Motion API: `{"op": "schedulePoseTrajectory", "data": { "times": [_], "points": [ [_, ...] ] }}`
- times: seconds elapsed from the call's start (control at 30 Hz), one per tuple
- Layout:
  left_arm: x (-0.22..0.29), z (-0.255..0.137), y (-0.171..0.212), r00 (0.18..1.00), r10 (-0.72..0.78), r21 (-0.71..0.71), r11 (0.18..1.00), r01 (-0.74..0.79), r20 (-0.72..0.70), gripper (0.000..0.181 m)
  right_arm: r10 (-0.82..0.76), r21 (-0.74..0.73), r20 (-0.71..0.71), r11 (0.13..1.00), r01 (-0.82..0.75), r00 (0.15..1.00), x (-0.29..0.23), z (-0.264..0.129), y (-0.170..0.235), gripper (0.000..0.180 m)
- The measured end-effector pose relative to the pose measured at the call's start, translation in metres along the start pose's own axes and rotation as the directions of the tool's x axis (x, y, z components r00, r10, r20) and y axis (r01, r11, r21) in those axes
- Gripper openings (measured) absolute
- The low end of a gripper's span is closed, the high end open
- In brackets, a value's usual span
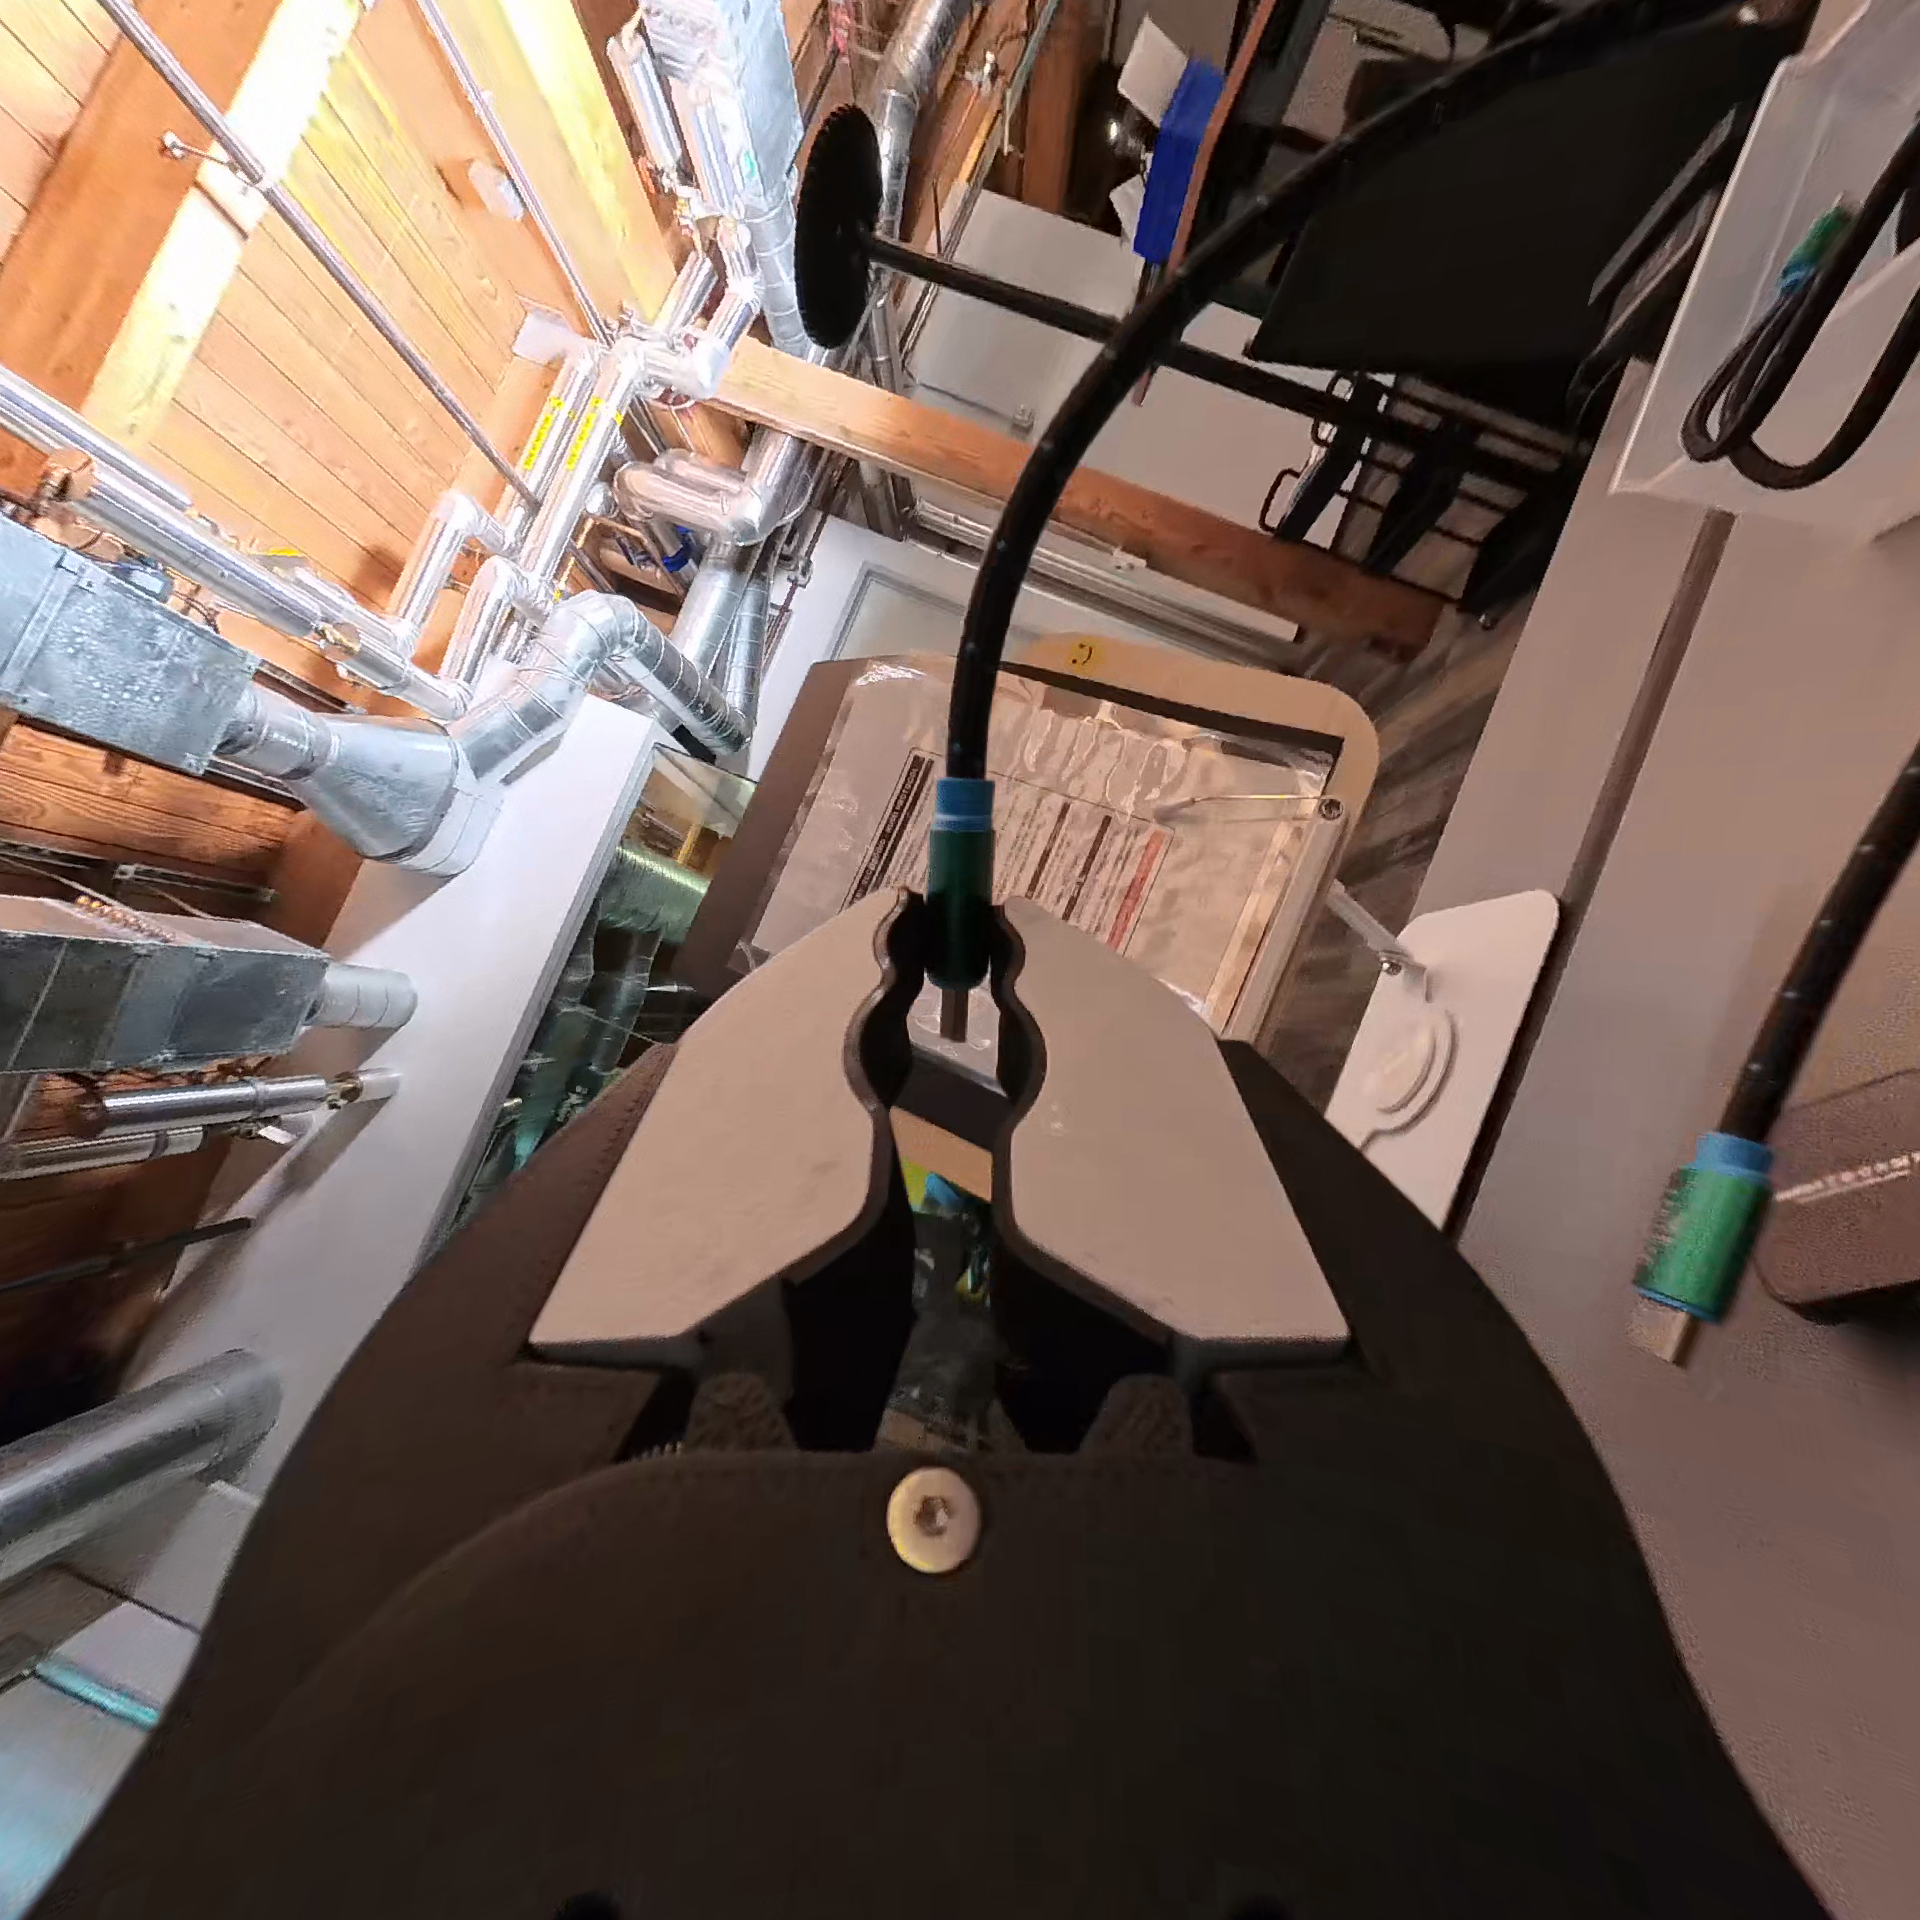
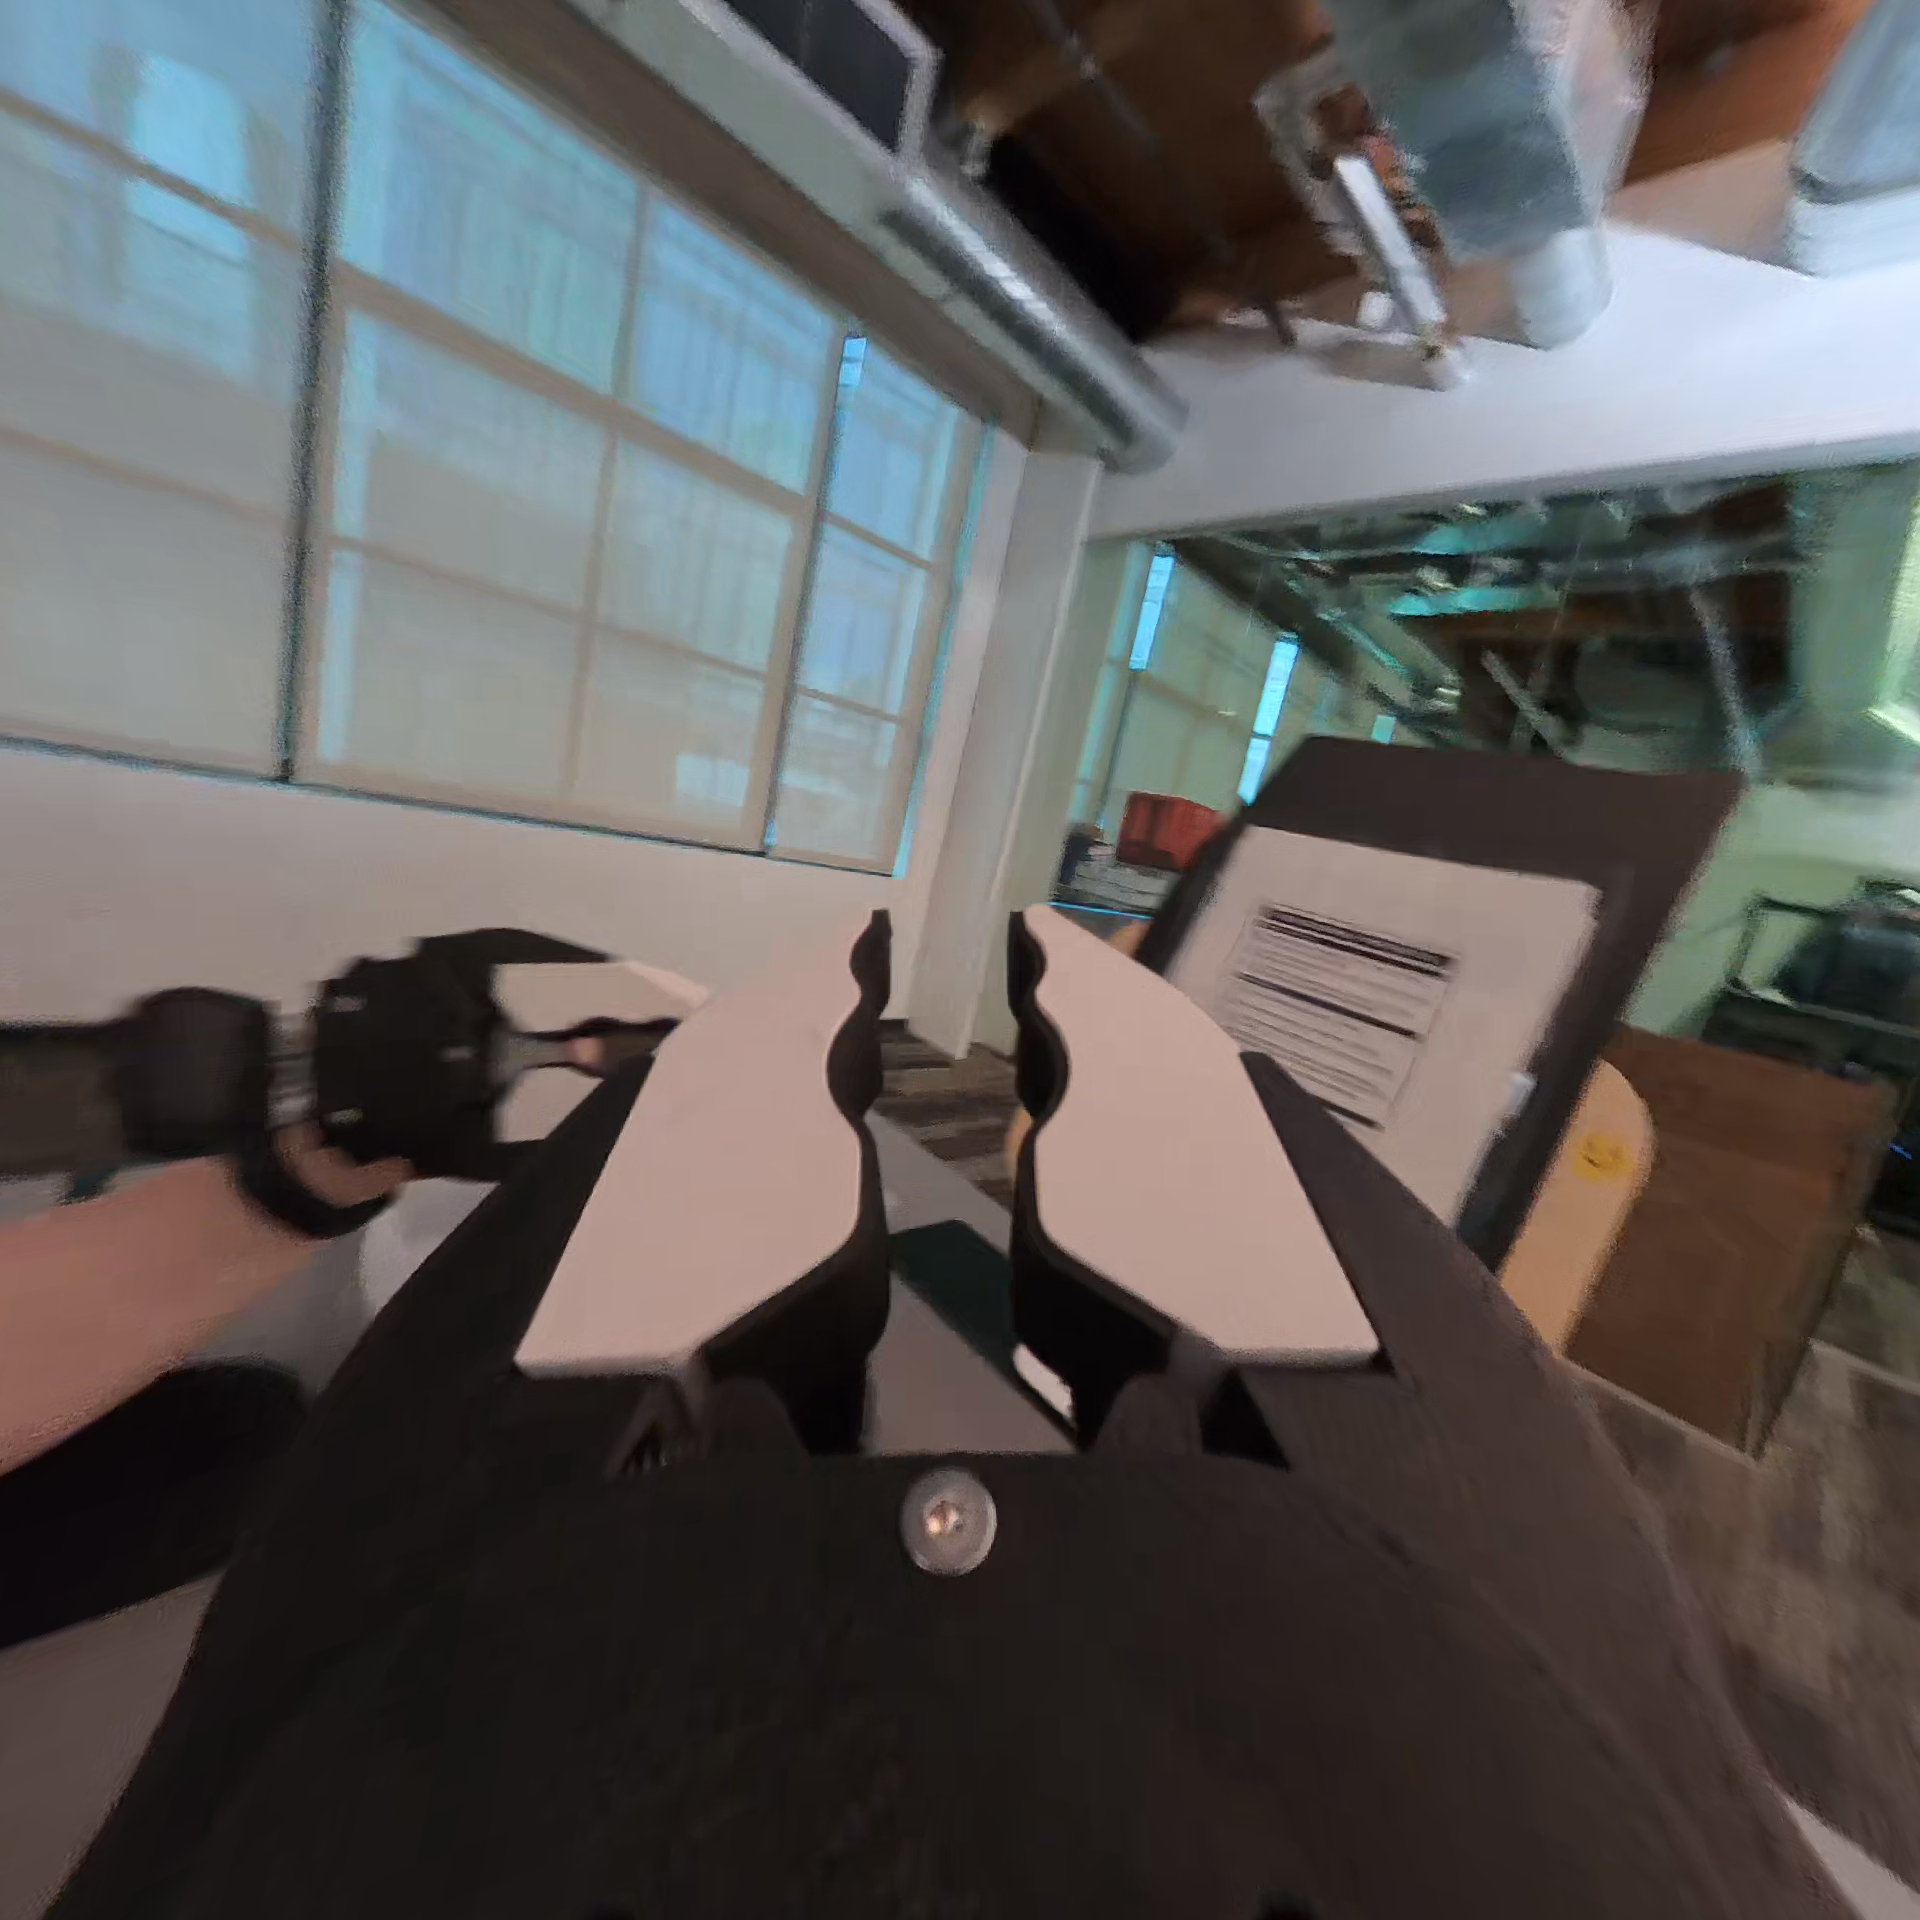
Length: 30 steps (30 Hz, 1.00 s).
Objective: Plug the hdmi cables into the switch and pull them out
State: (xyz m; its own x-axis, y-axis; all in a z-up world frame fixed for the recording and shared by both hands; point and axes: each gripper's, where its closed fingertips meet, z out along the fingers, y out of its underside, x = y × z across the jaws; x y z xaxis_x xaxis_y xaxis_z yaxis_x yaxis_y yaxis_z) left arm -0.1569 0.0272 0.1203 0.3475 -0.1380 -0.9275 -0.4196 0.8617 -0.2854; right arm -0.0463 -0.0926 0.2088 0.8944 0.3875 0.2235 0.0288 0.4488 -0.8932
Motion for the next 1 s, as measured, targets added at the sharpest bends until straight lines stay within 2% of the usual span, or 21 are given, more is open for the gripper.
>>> {"op": "schedulePoseTrajectory", "data": {
  "times": [0.07, 0.13, 0.2, 0.27, 0.37, 0.43, 0.5, 0.57, 0.63, 0.7, 0.77, 0.87, 1.0],
  "points": [
    [0.003, 0.001, 0.001, 1.000, 0.016, -0.007, 1.000, -0.016, -0.001, 0.011, -0.003, -0.030, 0.153, 1.000, 0.008, 0.988, -0.045, 0.003, -0.008, 0.021],
    [0.005, 0.002, -0.001, 1.000, 0.021, -0.007, 1.000, -0.021, -0.005, 0.011, 0.120, -0.111, 0.341, 0.990, -0.087, 0.932, -0.094, 0.009, 0.002, 0.023],
    [0.007, 0.003, -0.002, 1.000, 0.019, -0.015, 1.000, -0.019, -0.013, 0.011, 0.283, -0.231, 0.430, 0.953, -0.198, 0.857, -0.129, 0.020, 0.027, 0.025],
    [0.007, 0.002, -0.005, 1.000, 0.026, -0.016, 1.000, -0.026, -0.009, 0.011, 0.395, -0.332, 0.409, 0.904, -0.269, 0.823, -0.147, 0.035, 0.063, 0.026],
    [0.005, 0.000, -0.010, 0.999, 0.036, -0.005, 0.999, -0.036, -0.003, 0.011, 0.469, -0.434, 0.261, 0.838, -0.331, 0.844, -0.150, 0.056, 0.121, 0.039],
    [0.005, -0.003, -0.016, 0.999, 0.038, 0.021, 0.999, -0.038, -0.005, 0.011, 0.449, -0.398, 0.134, 0.841, -0.367, 0.884, -0.129, 0.067, 0.145, 0.053],
    [0.007, -0.004, -0.022, 0.999, 0.043, 0.050, 0.998, -0.042, -0.016, 0.011, 0.414, -0.276, 0.065, 0.882, -0.383, 0.908, -0.104, 0.071, 0.150, 0.060],
    [0.011, -0.005, -0.027, 0.998, 0.059, 0.077, 0.995, -0.057, -0.026, 0.011, 0.272, -0.150, 0.054, 0.954, -0.261, 0.961, -0.083, 0.070, 0.144, 0.077],
    [0.015, -0.005, -0.030, 0.997, 0.064, 0.089, 0.994, -0.061, -0.030, 0.011, 0.047, -0.100, 0.071, 0.994, -0.039, 0.996, -0.077, 0.066, 0.141, 0.075],
    [0.018, -0.005, -0.034, 0.997, 0.064, 0.112, 0.992, -0.059, -0.038, 0.011, -0.025, 0.005, 0.148, 1.000, 0.025, 0.989, -0.084, 0.060, 0.126, 0.066],
    [0.020, -0.006, -0.037, 0.997, 0.076, 0.128, 0.989, -0.071, -0.034, 0.011, 0.012, 0.038, 0.197, 0.999, -0.020, 0.980, -0.086, 0.056, 0.116, 0.051],
    [0.024, -0.007, -0.042, 0.995, 0.098, 0.153, 0.984, -0.091, -0.034, 0.011, 0.178, 0.028, 0.317, 0.980, -0.197, 0.932, -0.094, 0.053, 0.106, 0.047],
    [0.031, -0.011, -0.056, 0.991, 0.129, 0.208, 0.971, -0.119, -0.036, 0.011, 0.296, -0.007, 0.342, 0.950, -0.313, 0.892, -0.090, 0.055, 0.109, 0.046]
  ]
}}
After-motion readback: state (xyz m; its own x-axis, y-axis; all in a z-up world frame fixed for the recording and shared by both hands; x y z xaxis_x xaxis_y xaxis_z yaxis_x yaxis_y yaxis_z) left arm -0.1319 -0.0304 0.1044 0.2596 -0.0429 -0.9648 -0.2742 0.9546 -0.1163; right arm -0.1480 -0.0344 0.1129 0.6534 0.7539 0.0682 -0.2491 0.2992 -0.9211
